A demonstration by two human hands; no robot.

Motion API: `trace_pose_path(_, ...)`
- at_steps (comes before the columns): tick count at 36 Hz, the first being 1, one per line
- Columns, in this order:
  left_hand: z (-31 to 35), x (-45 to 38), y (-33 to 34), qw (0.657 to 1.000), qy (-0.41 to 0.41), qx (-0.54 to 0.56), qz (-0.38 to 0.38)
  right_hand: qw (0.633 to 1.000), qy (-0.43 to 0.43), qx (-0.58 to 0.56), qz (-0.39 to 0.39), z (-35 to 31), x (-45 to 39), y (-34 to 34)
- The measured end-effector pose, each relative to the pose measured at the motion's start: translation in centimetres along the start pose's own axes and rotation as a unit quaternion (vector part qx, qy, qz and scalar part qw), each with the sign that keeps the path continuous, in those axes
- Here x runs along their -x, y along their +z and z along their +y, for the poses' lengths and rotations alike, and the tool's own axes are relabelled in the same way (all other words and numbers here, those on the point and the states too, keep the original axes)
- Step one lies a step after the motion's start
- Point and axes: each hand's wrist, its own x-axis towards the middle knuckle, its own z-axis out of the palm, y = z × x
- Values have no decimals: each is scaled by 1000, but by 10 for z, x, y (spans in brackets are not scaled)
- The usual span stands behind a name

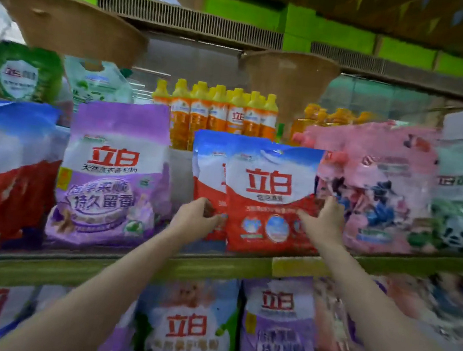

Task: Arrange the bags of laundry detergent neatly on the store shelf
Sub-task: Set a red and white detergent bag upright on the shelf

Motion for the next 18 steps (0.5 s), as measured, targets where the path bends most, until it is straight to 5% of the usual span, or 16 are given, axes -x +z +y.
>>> trace_pose_path(3, 15, -5, 25, 999, -26, 7, 18, 986, 69, 12, -154, 40, -22, -9)
trace_pose_path(7, 22, -8, 41, 997, -76, 14, 8, 933, 41, -91, -345, 53, -30, -12)
trace_pose_path(12, 29, 15, 37, 976, -109, 185, 43, 908, -43, -191, -370, 45, -28, 7)
trace_pose_path(18, 20, 23, 32, 897, -173, 382, 143, 907, -57, -126, -398, 37, -25, 26)
